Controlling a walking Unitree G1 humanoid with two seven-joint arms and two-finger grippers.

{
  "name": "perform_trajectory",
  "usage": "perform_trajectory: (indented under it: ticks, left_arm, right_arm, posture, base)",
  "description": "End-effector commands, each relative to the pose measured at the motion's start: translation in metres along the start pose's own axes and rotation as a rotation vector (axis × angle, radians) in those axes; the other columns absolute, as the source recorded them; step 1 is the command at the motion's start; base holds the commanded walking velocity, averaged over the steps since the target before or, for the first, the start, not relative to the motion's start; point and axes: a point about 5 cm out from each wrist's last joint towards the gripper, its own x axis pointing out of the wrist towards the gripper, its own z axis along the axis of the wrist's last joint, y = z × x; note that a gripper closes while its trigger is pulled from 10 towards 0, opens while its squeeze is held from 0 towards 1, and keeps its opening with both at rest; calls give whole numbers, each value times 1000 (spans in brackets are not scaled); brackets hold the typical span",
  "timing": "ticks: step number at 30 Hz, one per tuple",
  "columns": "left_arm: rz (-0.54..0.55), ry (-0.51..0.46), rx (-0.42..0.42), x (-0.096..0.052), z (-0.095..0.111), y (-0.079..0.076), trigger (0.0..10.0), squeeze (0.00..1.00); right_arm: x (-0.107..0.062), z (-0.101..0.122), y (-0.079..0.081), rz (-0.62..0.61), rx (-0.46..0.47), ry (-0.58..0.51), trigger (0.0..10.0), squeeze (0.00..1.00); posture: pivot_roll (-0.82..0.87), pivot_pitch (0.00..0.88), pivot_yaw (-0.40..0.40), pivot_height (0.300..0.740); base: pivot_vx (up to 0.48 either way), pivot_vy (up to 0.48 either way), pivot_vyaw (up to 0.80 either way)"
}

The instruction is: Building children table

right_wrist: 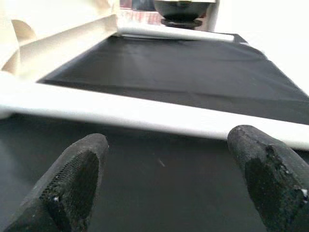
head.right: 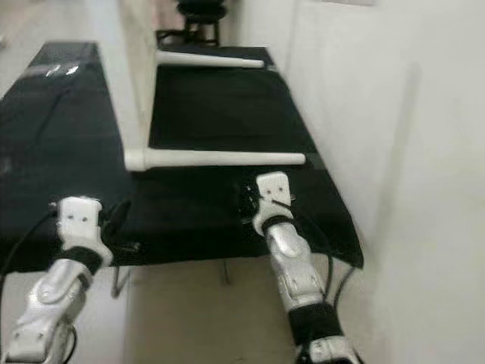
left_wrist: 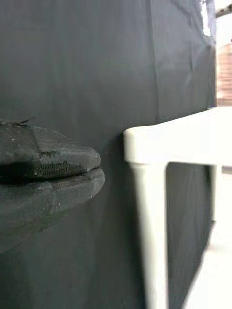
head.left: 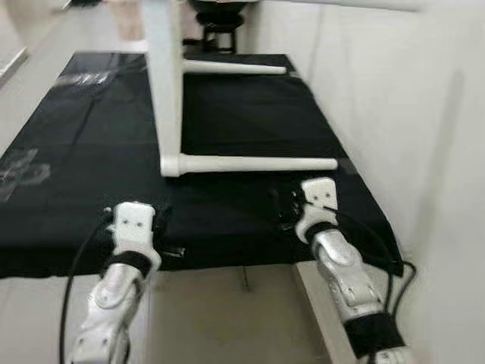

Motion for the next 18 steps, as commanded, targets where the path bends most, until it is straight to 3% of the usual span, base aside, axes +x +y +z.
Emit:
perform_trajectory:
  ticks: [1, 4, 18]
  left_arm:
    - [-48, -8, -9, 0, 5, -4, 10000, 0]
    - [-81, -29, -18, 2, 11, -9, 10000, 0]
    - [-266, -80, -81, 8, 32, -27, 10000, 0]
  right_arm:
    - [0, 2, -2, -10, 16, -7, 10000, 0]
    - [1, 2, -5, -48, 8, -4, 10000, 0]
    - [2, 2, 3, -2, 17, -11, 10000, 0]
  posture:
    - [80, 151, -61, 740]
    - [79, 147, -62, 740]
    - [78, 138, -59, 740]
  base:
    - [337, 0, 594]
    - [330, 0, 0]
    - [339, 0, 0]
